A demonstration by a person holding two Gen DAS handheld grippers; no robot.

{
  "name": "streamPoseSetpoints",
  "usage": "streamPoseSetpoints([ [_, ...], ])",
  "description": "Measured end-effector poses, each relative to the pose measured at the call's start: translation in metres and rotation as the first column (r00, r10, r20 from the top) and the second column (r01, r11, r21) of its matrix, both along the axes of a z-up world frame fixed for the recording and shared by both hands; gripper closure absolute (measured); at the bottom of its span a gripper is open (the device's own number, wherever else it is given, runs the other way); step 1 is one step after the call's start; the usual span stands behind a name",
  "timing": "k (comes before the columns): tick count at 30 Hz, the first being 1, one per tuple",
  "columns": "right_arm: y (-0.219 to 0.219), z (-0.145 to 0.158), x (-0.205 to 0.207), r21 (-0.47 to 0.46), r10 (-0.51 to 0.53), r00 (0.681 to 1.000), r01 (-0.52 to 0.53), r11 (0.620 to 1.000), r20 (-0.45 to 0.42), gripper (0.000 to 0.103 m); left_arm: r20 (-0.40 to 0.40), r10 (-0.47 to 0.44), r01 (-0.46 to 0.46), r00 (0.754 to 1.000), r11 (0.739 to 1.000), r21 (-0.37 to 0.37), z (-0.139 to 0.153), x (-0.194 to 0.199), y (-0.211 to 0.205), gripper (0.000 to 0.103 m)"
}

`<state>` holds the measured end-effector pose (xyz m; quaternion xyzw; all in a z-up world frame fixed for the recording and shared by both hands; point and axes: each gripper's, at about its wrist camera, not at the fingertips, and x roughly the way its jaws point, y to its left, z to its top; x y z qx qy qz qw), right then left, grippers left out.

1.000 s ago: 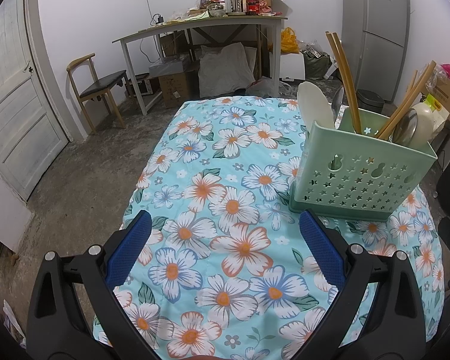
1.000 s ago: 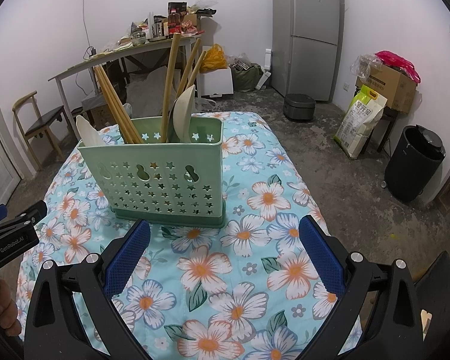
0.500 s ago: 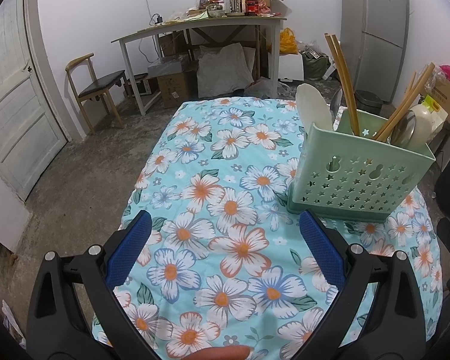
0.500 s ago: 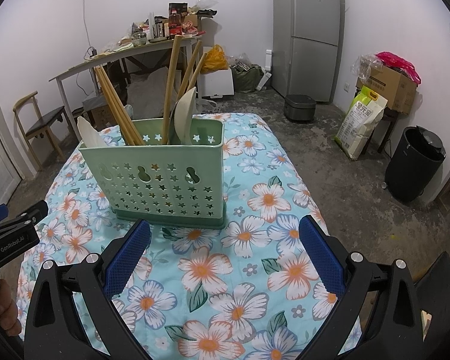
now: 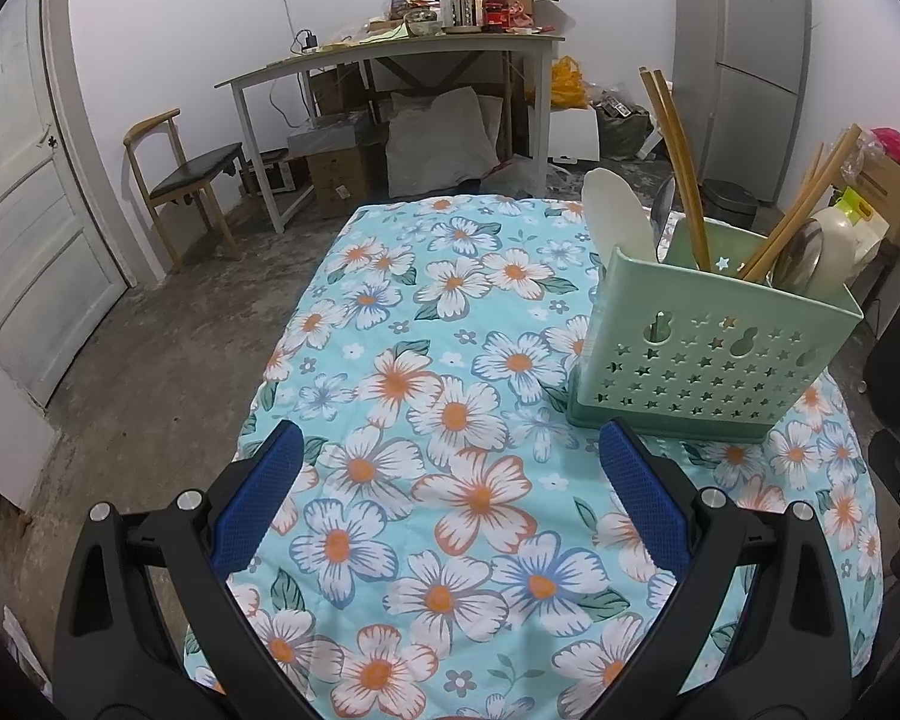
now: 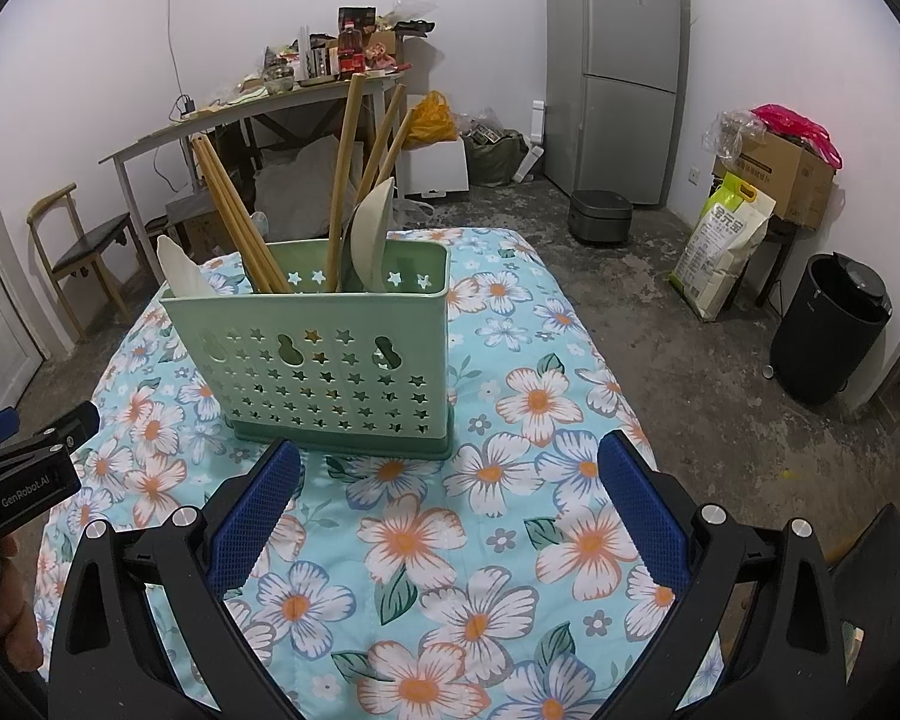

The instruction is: Organize utensils

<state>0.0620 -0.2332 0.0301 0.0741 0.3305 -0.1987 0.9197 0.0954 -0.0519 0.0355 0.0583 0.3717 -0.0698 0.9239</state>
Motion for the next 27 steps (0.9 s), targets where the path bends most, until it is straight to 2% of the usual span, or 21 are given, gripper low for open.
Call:
streamPoseSetpoints([
  [27, -0.0012, 0.0003, 0.0014, 0.008, -0.002, 1.000, 0.002, 1.000, -0.002, 0.006, -0.005, -0.003, 0.003, 1.000, 1.000, 0.000, -0.0001, 0.0032, 0.0013, 0.008],
])
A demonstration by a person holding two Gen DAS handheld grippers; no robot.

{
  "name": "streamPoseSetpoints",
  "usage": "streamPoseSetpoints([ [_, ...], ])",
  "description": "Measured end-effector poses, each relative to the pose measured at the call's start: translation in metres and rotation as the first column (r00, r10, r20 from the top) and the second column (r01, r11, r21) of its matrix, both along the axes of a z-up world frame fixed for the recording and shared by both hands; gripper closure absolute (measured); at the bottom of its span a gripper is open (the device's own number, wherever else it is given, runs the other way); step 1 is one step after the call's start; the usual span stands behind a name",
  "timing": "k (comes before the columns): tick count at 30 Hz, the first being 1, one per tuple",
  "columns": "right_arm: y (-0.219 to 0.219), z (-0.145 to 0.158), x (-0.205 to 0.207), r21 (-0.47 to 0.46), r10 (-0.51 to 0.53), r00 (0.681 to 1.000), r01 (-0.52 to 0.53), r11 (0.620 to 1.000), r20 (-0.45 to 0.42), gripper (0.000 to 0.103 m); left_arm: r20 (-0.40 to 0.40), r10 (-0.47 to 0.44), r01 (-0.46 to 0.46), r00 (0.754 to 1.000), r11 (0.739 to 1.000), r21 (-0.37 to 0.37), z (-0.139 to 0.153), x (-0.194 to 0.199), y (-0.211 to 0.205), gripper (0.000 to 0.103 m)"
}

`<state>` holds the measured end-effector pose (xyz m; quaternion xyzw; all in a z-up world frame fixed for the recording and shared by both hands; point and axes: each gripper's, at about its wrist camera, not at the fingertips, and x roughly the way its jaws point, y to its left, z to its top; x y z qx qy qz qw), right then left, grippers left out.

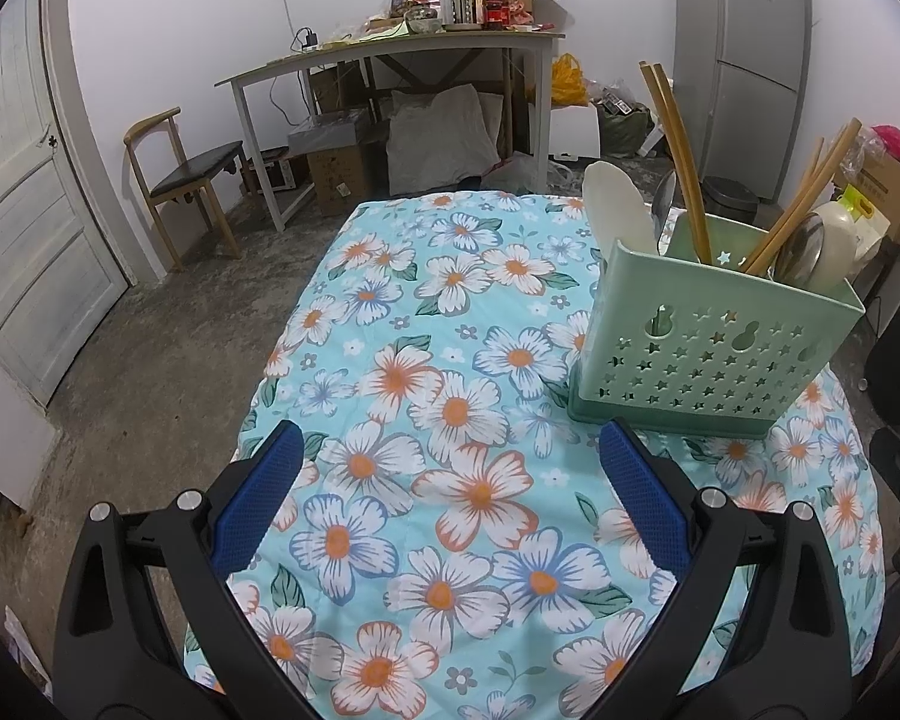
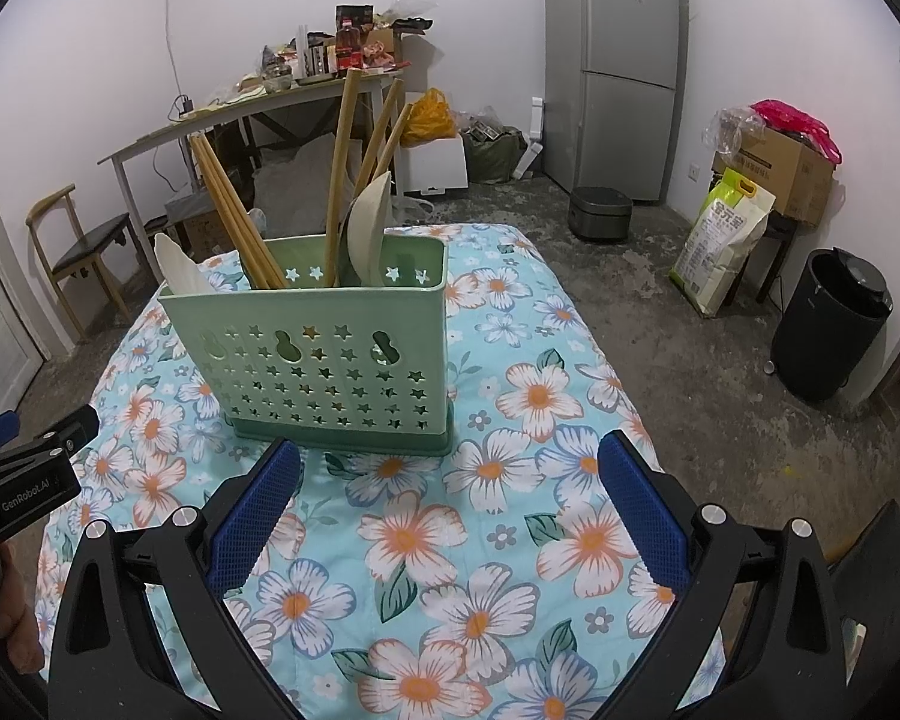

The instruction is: Organize utensils

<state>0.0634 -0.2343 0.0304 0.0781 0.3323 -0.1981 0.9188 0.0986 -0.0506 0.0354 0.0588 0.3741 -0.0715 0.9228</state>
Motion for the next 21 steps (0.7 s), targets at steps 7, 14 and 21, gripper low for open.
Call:
streamPoseSetpoints([
  [7, -0.0014, -0.0002, 0.0000, -0.001, 0.000, 1.000, 0.000, 1.000, 0.000, 0.006, -0.005, -0.008, 0.008, 1.000, 1.000, 0.002, -0.0019, -0.0027, 0.0007, 0.008],
  [14, 0.0001, -0.0002, -0.0001, 0.002, 0.000, 1.000, 0.000, 1.000, 0.000, 0.006, -0.007, -0.009, 0.009, 1.000, 1.000, 0.002, -0.0020, -0.0034, 0.0002, 0.008],
  [21, -0.0021, -0.0005, 0.0000, 0.002, 0.000, 1.000, 0.000, 1.000, 0.000, 0.006, -0.009, -0.011, 0.011, 1.000, 1.000, 0.001, -0.0026, -0.0013, 0.0001, 0.008],
])
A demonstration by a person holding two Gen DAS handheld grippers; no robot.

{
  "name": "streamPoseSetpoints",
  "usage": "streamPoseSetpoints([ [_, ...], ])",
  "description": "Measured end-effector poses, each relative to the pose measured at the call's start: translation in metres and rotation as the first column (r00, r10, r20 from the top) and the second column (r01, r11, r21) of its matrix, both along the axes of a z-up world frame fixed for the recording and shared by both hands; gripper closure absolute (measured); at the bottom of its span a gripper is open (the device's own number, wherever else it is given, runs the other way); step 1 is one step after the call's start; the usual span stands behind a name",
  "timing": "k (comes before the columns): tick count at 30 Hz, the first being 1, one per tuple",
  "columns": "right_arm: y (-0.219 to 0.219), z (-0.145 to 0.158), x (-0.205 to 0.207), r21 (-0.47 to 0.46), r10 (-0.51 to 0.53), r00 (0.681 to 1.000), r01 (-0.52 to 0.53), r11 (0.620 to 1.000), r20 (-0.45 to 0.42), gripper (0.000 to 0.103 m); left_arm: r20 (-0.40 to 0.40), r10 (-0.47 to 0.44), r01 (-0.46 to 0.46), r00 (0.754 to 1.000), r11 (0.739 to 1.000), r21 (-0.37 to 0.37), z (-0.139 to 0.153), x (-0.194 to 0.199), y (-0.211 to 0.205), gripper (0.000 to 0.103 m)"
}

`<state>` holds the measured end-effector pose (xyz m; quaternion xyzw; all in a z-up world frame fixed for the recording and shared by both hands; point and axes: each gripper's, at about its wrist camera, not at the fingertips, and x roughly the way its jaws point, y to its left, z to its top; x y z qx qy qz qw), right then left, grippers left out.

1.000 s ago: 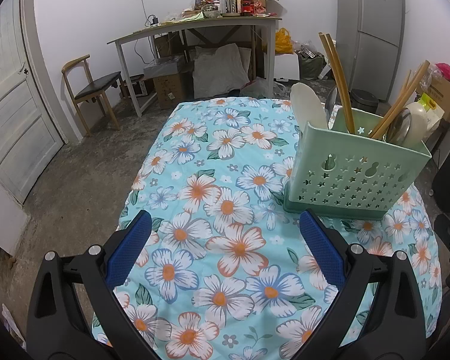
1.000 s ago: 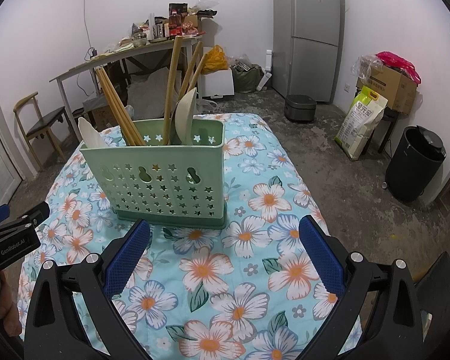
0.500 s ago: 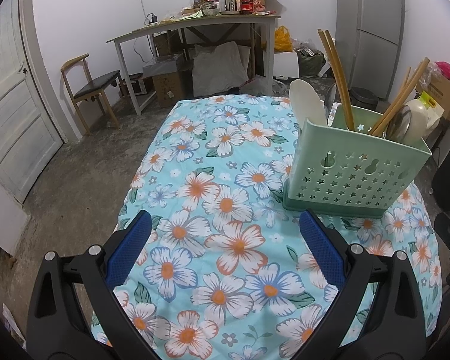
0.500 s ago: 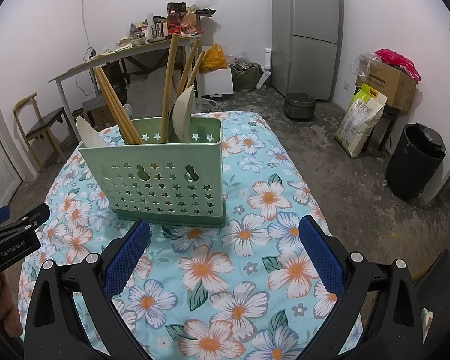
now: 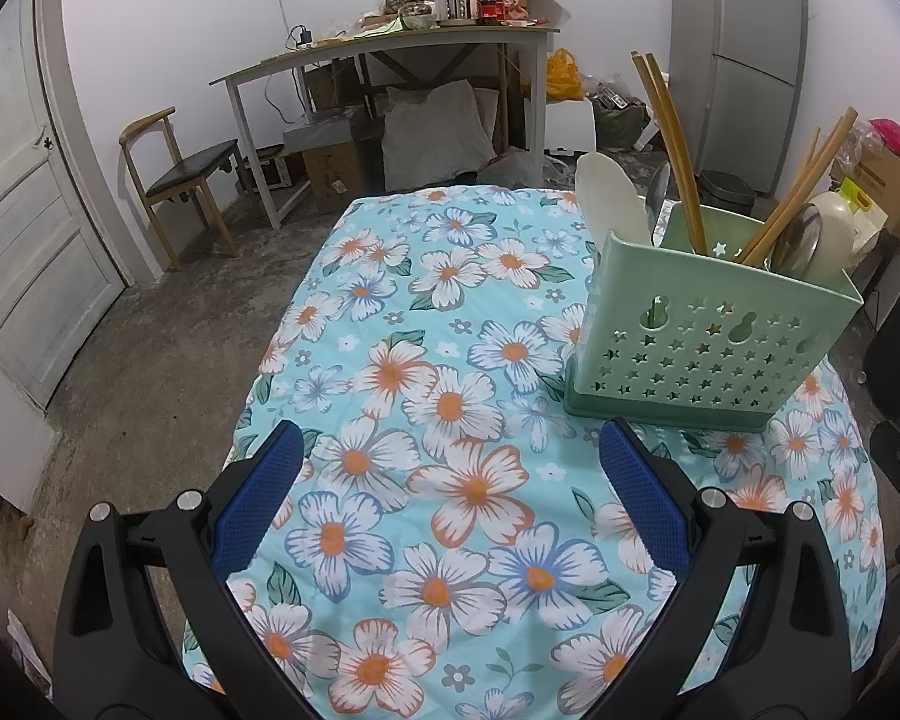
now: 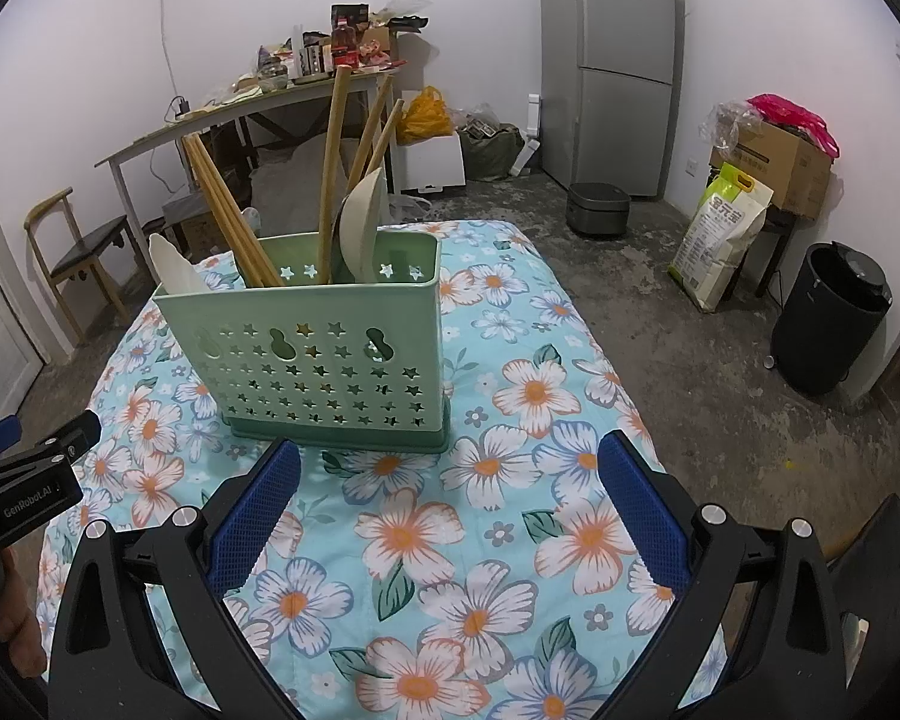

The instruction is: Organize utensils

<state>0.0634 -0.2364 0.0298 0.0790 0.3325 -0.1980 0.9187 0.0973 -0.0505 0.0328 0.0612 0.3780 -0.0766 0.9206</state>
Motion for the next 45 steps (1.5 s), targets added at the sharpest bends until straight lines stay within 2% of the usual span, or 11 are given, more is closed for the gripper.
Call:
streamPoseSetpoints([
  [45, 0.0008, -0.0024, -0.0002, 0.018, -0.003, 1.000, 0.003, 1.000, -0.003, 0.006, -0.011, -0.006, 0.006, 1.000, 1.000, 0.001, -0.0020, 0.0005, -0.0014, 0.008],
])
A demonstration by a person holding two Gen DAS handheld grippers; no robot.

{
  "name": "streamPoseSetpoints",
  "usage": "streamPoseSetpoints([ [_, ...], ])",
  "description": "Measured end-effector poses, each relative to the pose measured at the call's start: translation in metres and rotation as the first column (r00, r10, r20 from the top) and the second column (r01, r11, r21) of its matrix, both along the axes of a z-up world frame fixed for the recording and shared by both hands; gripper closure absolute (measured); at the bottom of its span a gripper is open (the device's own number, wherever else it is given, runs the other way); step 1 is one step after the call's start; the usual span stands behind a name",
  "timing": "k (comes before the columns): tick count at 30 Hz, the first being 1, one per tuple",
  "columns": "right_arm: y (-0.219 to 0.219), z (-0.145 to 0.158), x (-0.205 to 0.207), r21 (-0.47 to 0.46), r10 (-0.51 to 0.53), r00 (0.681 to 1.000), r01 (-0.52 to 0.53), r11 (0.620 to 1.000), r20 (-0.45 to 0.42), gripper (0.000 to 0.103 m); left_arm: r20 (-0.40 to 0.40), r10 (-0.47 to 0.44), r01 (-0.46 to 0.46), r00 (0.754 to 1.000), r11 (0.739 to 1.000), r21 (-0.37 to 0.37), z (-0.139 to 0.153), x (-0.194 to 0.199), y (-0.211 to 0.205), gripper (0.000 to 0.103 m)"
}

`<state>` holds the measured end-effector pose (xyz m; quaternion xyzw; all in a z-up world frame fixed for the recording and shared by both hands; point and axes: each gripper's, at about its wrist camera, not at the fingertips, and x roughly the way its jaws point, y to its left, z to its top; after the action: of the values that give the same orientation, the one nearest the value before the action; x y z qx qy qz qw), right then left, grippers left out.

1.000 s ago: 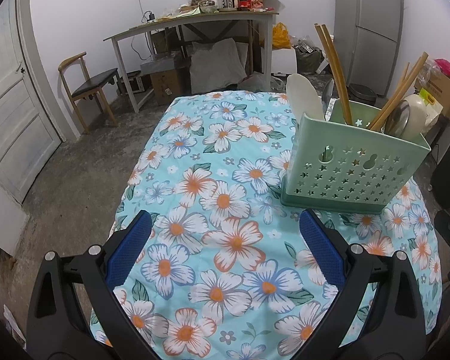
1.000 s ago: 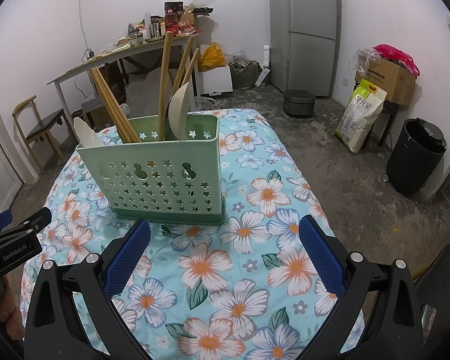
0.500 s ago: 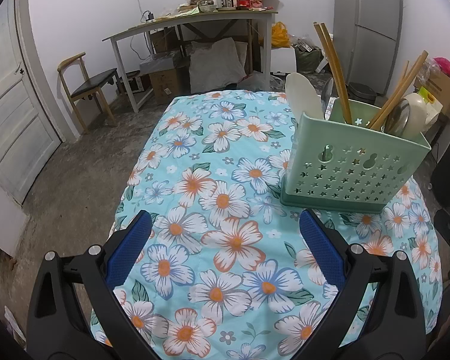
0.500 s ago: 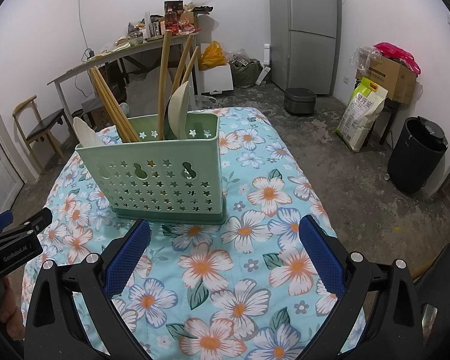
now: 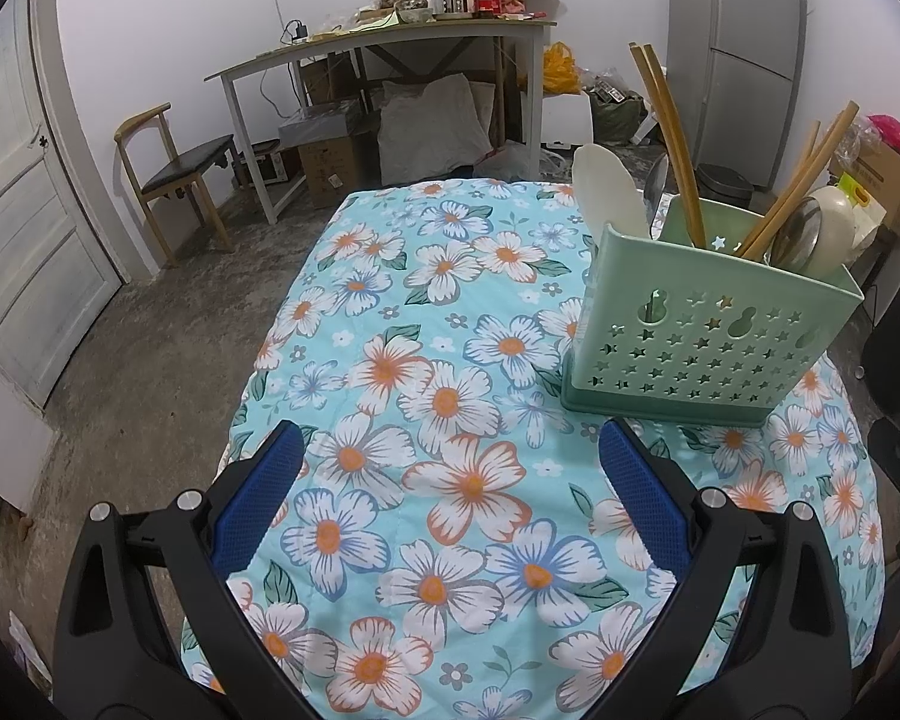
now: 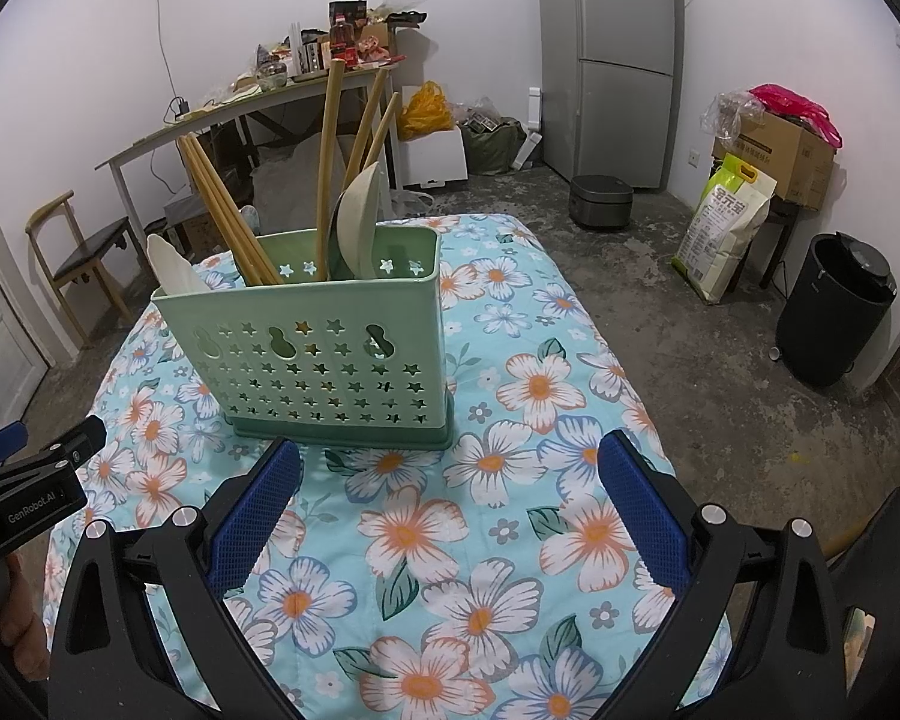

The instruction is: Organize utensils

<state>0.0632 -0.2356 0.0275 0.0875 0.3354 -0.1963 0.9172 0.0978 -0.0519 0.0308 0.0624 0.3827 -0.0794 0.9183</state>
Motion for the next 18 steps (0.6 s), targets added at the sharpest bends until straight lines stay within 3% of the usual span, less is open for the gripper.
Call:
streamPoseSetpoints([
  [18, -0.0029, -0.0013, -0.0008, 0.004, 0.000, 1.000, 0.000, 1.000, 0.000, 0.006, -0.006, -0.004, 0.004, 1.000, 1.000, 0.001, -0.0024, -0.0006, 0.0001, 0.008],
])
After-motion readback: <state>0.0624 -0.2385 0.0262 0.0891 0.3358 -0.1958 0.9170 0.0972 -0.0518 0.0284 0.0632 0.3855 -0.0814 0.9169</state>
